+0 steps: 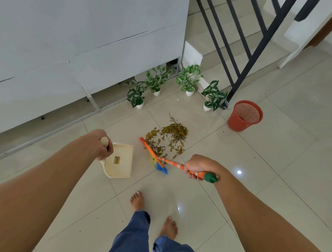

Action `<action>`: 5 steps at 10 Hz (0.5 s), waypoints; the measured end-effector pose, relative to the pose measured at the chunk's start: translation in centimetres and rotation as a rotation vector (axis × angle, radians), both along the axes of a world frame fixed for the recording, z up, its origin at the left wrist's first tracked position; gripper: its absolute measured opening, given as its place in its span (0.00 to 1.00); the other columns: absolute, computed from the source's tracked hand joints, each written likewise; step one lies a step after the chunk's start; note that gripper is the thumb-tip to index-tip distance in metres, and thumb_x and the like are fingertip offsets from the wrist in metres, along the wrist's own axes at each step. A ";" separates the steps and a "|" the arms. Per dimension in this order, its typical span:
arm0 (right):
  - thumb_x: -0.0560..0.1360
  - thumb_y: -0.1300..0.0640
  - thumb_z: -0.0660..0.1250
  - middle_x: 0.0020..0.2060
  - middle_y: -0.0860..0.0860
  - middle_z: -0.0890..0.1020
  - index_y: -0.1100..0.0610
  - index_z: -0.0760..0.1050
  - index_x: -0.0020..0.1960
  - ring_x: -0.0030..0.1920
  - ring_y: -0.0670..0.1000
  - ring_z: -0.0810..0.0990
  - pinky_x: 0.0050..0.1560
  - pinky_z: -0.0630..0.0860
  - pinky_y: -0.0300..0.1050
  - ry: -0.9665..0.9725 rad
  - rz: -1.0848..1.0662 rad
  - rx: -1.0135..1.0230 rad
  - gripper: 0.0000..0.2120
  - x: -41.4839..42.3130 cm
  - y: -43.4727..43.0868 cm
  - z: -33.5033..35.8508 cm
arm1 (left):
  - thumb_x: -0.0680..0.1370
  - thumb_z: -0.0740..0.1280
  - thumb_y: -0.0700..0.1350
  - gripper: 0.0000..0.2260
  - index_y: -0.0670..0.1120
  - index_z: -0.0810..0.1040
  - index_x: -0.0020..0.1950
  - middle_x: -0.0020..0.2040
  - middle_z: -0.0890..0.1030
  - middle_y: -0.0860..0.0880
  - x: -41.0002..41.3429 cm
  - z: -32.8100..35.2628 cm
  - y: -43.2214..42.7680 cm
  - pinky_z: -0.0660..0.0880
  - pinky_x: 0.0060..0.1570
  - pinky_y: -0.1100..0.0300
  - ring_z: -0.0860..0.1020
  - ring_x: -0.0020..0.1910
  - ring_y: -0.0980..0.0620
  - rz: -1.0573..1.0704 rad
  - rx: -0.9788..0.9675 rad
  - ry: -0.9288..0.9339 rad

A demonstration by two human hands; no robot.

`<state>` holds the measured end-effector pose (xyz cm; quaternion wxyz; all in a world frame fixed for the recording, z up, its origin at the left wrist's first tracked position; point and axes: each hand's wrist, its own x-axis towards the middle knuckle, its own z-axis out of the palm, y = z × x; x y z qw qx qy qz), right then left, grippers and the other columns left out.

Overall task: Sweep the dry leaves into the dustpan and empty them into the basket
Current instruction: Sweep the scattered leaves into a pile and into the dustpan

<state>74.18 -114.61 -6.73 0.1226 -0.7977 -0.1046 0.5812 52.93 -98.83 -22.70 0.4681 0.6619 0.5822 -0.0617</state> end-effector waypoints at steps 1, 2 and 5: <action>0.74 0.63 0.63 0.31 0.56 0.78 0.64 0.74 0.42 0.30 0.52 0.75 0.31 0.71 0.44 -0.115 0.053 0.004 0.04 0.9 0.6 0.7 | 0.88 0.52 0.38 0.20 0.35 0.62 0.80 0.76 0.69 0.36 0.5 1.1 -1.8 0.70 0.73 0.55 0.73 0.73 0.45 -0.039 0.002 0.109; 0.73 0.61 0.63 0.26 0.55 0.77 0.62 0.73 0.34 0.23 0.50 0.73 0.30 0.72 0.41 -0.177 0.075 0.001 0.10 1.3 0.8 1.6 | 0.89 0.45 0.39 0.22 0.35 0.52 0.83 0.83 0.55 0.39 0.7 2.0 -6.0 0.55 0.81 0.55 0.58 0.82 0.43 -0.132 -0.092 0.230; 0.71 0.61 0.64 0.36 0.57 0.81 0.68 0.78 0.51 0.35 0.52 0.77 0.32 0.75 0.43 -0.006 -0.038 0.116 0.13 1.1 4.7 1.2 | 0.89 0.45 0.40 0.23 0.38 0.47 0.84 0.83 0.53 0.41 3.6 -2.6 -2.5 0.56 0.82 0.56 0.59 0.82 0.45 -0.316 -0.129 0.151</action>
